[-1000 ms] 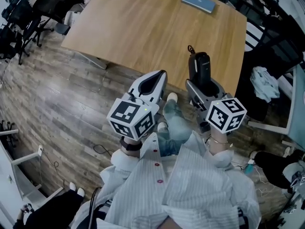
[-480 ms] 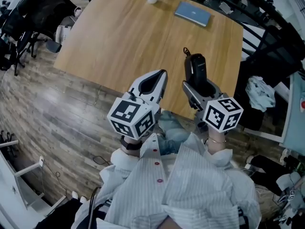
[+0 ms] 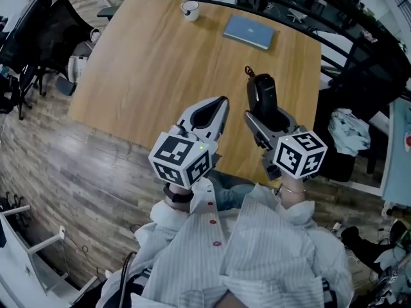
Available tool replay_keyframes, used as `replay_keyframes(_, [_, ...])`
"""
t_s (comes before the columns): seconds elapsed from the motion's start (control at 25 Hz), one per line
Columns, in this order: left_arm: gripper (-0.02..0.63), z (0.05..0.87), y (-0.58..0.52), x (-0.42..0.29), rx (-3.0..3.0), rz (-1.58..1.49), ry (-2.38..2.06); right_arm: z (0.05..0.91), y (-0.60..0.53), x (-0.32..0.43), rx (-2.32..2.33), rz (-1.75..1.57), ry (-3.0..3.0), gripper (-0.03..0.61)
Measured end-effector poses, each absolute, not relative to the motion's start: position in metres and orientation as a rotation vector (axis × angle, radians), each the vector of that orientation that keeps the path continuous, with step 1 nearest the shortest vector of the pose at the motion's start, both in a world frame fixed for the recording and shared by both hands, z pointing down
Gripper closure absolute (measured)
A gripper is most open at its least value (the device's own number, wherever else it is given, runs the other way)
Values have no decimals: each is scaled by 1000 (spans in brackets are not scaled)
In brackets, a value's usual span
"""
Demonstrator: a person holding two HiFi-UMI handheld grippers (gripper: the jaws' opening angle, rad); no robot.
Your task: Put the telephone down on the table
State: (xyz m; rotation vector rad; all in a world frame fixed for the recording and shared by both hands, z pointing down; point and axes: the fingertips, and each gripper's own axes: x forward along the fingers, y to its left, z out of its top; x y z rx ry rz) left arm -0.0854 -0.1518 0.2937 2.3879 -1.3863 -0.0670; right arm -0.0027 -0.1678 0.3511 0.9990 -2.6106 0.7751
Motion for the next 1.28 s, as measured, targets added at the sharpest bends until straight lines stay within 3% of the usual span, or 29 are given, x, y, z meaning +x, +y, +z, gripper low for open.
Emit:
replay_keyframes(0.8, [603, 282, -216, -54, 2530, 10, -1129, 333, -206, 42, 1313, 783, -2542, 288])
replay_keyframes(1.28, [603, 315, -222, -33, 2507, 104, -1021, 355, -211, 55, 1355, 814, -2474, 288])
